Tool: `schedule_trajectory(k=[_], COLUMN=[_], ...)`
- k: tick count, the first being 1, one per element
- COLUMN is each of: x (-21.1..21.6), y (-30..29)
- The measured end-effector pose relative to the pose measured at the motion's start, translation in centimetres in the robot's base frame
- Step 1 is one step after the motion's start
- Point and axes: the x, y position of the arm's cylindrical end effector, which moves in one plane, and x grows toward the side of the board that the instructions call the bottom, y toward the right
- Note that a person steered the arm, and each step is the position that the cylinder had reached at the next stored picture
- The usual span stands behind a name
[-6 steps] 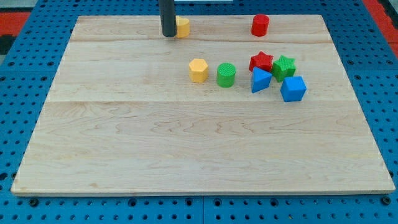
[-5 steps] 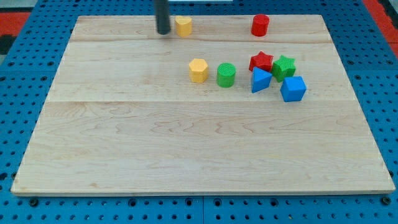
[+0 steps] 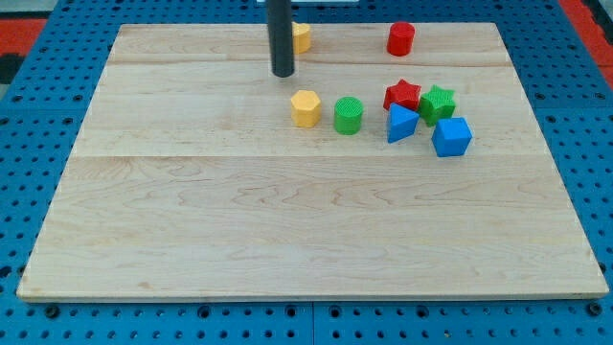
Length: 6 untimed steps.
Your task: Push yellow hexagon towards bottom
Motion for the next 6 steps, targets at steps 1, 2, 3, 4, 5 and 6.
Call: schedule_trajectory(k=[1, 2, 3, 4, 5, 6], x=[5.1, 6.9, 11.6, 12.7, 12.7, 12.7], y=[1.9, 2.8, 2.5, 4.8, 4.8, 4.8])
